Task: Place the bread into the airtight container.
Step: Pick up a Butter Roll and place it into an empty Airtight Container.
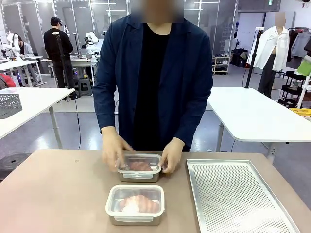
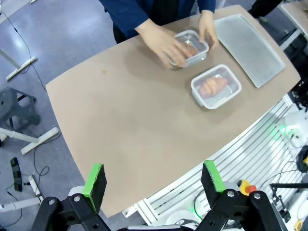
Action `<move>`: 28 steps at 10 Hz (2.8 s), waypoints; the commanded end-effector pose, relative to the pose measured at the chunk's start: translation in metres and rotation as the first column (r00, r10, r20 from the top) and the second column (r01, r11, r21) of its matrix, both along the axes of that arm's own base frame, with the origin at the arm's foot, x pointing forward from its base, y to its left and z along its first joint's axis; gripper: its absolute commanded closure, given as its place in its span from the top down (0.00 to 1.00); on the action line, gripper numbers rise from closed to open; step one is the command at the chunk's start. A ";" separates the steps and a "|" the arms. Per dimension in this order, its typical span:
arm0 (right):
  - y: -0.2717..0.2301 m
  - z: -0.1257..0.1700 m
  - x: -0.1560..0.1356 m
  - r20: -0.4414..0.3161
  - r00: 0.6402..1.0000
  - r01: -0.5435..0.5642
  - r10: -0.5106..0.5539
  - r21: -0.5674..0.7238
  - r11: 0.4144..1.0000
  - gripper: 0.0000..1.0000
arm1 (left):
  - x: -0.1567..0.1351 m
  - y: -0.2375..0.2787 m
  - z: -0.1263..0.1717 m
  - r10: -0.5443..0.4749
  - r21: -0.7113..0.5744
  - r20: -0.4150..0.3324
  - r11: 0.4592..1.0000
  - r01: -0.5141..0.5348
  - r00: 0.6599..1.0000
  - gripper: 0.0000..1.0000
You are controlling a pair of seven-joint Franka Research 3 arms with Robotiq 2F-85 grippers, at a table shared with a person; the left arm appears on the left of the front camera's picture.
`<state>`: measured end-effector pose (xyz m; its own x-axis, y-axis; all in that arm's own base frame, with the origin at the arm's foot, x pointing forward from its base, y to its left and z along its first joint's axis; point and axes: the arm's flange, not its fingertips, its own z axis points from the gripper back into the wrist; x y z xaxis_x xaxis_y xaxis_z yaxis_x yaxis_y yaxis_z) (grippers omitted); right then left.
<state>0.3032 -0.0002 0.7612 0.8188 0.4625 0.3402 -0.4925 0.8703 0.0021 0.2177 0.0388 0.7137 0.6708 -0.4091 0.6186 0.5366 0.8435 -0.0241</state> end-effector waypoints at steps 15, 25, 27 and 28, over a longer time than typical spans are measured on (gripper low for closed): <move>-0.002 0.001 0.001 0.004 1.000 -0.010 0.010 -0.009 1.000 1.00 | 0.000 -0.001 0.001 -0.009 -0.001 0.002 1.000 0.009 1.000 1.00; -0.002 0.001 0.001 0.004 1.000 -0.010 0.010 -0.009 1.000 1.00 | 0.000 -0.001 0.001 -0.009 -0.001 0.002 1.000 0.009 1.000 1.00; -0.002 0.001 0.001 0.004 1.000 -0.010 0.010 -0.009 1.000 1.00 | 0.000 -0.001 0.001 -0.009 -0.001 0.002 1.000 0.009 1.000 1.00; -0.002 0.001 0.001 0.004 1.000 -0.010 0.010 -0.009 1.000 1.00 | 0.000 -0.001 0.001 -0.009 -0.001 0.002 1.000 0.009 1.000 1.00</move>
